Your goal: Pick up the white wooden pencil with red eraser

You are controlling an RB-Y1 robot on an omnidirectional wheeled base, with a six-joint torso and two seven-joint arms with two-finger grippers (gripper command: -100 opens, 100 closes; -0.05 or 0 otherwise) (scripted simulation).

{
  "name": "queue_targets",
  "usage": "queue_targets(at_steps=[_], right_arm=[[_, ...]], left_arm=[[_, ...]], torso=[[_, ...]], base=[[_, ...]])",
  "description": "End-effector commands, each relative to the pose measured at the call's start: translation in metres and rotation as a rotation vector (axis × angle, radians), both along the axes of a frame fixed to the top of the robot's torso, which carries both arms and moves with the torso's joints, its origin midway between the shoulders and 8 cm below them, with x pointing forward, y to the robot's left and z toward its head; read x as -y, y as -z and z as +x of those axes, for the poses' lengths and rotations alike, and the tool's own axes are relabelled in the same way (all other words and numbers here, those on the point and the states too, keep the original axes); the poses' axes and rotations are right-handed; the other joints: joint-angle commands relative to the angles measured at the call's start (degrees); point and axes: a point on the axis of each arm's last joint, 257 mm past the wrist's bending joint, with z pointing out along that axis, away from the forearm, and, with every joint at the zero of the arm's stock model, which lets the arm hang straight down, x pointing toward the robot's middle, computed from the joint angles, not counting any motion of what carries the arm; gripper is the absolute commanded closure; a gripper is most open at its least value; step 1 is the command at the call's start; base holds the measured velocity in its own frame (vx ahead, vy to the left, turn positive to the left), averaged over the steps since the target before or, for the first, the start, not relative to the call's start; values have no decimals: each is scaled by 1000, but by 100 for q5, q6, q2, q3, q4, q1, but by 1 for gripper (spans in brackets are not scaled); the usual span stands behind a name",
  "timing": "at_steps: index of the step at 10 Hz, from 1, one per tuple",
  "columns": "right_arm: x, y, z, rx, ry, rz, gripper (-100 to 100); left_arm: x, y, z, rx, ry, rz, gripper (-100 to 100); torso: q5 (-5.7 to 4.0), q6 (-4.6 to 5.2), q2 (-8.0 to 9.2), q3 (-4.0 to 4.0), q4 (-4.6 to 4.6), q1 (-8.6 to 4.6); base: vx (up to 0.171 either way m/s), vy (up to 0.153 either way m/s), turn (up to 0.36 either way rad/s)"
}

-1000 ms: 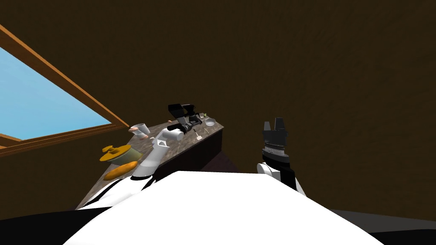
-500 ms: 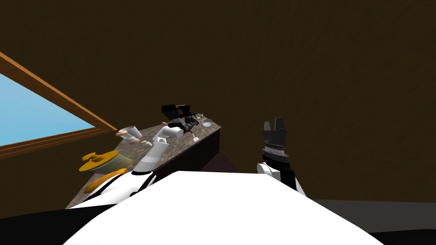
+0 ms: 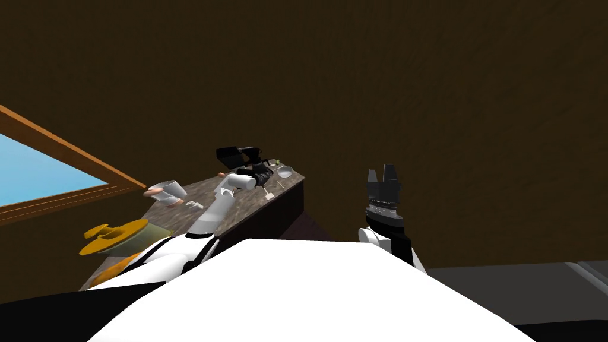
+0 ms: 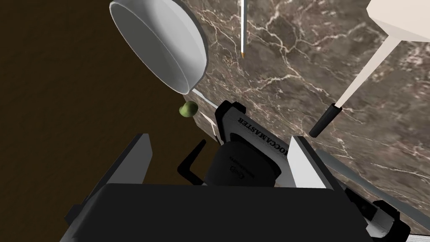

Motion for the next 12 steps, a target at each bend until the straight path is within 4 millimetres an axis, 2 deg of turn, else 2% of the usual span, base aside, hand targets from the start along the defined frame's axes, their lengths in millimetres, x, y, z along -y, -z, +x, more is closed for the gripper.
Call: queue_targets(at_steps=[1, 7, 12], right_arm=[[0, 0, 0, 0, 0, 0, 0], [0, 0, 0, 0, 0, 0, 0], [0, 0, 0, 0, 0, 0, 0]], left_arm=[[-3, 9, -5, -52, -5, 3, -100], [-13, 37, -23, -251, -22, -4, -100], [-19, 59, -46, -409, -40, -9, -100]], torso=[[0, 0, 0, 0, 0, 0], [1, -6, -10, -6, -3, 4], [2, -4, -20, -11, -5, 8]], base=[[-3, -10, -135], [30, -7, -115], [55, 5, -109]])
